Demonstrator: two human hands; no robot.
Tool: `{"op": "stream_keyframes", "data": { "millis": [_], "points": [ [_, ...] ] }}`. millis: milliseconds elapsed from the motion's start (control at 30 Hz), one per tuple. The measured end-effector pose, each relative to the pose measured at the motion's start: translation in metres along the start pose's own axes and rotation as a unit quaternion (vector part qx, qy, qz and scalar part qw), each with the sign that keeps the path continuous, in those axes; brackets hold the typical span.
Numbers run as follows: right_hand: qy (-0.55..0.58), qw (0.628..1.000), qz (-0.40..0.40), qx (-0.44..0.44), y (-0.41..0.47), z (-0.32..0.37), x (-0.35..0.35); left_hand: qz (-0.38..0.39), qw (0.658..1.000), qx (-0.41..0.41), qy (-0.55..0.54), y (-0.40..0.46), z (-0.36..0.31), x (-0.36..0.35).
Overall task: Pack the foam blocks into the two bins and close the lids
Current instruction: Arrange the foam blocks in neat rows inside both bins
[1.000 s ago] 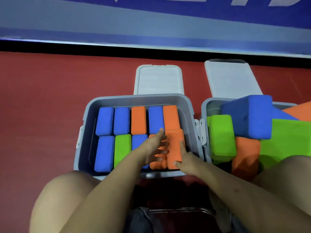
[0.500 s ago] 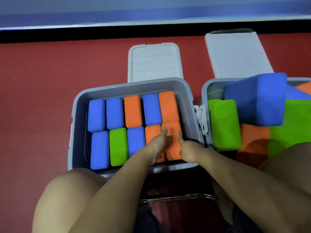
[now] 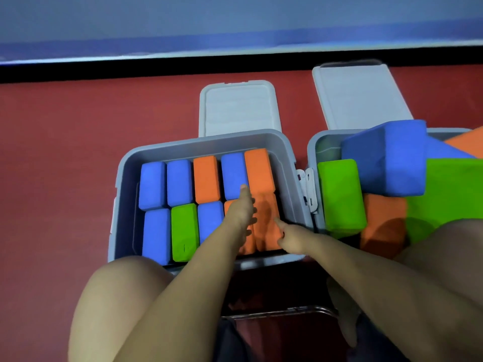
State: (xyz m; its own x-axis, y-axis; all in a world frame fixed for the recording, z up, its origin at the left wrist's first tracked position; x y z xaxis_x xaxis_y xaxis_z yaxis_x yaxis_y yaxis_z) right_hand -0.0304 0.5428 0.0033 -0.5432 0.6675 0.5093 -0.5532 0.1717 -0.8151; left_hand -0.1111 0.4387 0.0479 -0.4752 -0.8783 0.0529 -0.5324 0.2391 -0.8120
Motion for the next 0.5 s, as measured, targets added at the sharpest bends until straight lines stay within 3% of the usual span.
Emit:
{"op": "stream_keyframes", "data": {
  "millis": [67,133,233,300,367,467,500],
  "points": [
    [-0.005,0.998,-0.055,-0.012,-0.004,-0.009,-0.013,-0.018,1.0,-0.003,-0.007,-0.008,0.002,0.004],
    [0.074,0.989,-0.126,-0.023,-0.017,-0.013,-0.018,-0.013,1.0,0.0,-0.011,-0.015,0.006,0.001],
    [0.225,0.936,-0.249,-0.103,-0.034,-0.031,-0.015,-0.002,1.0,-0.001,-0.009,-0.025,0.008,-0.004],
    [0.331,0.885,-0.275,-0.178,-0.035,-0.052,-0.025,-0.001,1.0,-0.003,-0.006,-0.031,0.008,-0.006],
    [0.473,0.814,-0.251,-0.226,-0.032,-0.073,-0.039,0.013,1.0,0.0,-0.007,-0.036,0.009,-0.011],
    [0.716,0.657,-0.119,-0.202,-0.035,-0.07,-0.051,0.023,1.0,0.006,-0.017,-0.038,0.011,-0.015],
    [0.747,0.631,-0.091,-0.19,-0.036,-0.069,-0.049,0.024,1.0,0.007,-0.015,-0.038,0.011,-0.016]
  ]
}}
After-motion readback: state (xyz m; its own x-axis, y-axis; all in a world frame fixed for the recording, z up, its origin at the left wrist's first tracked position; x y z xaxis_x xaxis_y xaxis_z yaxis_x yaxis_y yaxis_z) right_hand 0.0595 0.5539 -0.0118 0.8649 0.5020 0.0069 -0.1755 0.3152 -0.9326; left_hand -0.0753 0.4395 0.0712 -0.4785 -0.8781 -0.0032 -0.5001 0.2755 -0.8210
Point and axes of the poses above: each hand's wrist, its own y-axis towards the middle knuckle, its own x-axis out of the back of the hand, z = x × y, the point moved 7 cm from there along y, towards the middle knuckle, and after that the axes turned 3 degrees about -x, right-handed, at the moved point
